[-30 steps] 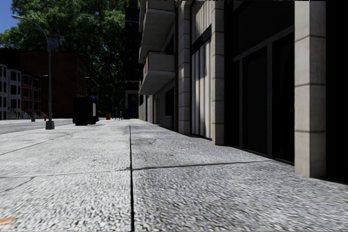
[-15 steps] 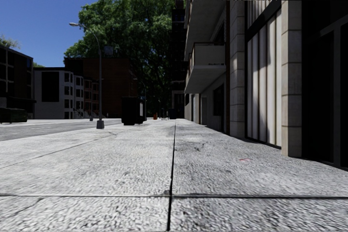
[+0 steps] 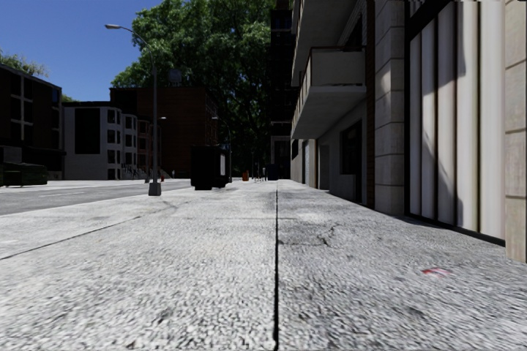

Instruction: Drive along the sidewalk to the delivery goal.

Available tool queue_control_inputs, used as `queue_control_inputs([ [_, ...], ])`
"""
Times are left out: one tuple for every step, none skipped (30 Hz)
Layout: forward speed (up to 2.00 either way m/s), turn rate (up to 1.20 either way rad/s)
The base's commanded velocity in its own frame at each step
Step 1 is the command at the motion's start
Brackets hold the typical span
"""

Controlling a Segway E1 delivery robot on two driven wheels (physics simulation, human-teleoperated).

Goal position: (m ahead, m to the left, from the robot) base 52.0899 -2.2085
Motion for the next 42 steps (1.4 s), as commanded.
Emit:
queue_control_inputs([
  [2.0, 0.0],
  [2.0, 0.0],
  [2.0, 0.0],
  [2.0, 0.0],
  [2.0, 0.0],
  [2.0, 0.0],
  [2.0, 0.0],
  [2.0, 0.0],
  [2.0, 0.0],
  [2.0, 0.0],
  [2.0, 0.0],
  [2.0, 0.0],
  [2.0, 0.0],
  [2.0, 0.0],
  [2.0, 0.0],
  [2.0, 0.0],
  [2.0, 0.0],
  [2.0, 0.0],
  [2.0, 0.0],
  [2.0, 0.0],
  [2.0, 0.0],
  [2.0, 0.0],
  [2.0, 0.0],
  [2.0, 0.0],
  [2.0, 0.0],
  [2.0, 0.0],
  [2.0, 0.0],
  [2.0, 0.0],
  [2.0, 0.0],
  [2.0, 0.0],
  [2.0, 0.0],
  [2.0, 0.0],
  [2.0, 0.0],
  [2.0, 0.0],
  [2.0, 0.0],
  [2.0, 0.0],
  [2.0, 0.0],
  [2.0, 0.0],
  [2.0, 0.0],
  [2.0, 0.0],
  [2.0, 0.0],
  [2.0, 0.0],
])
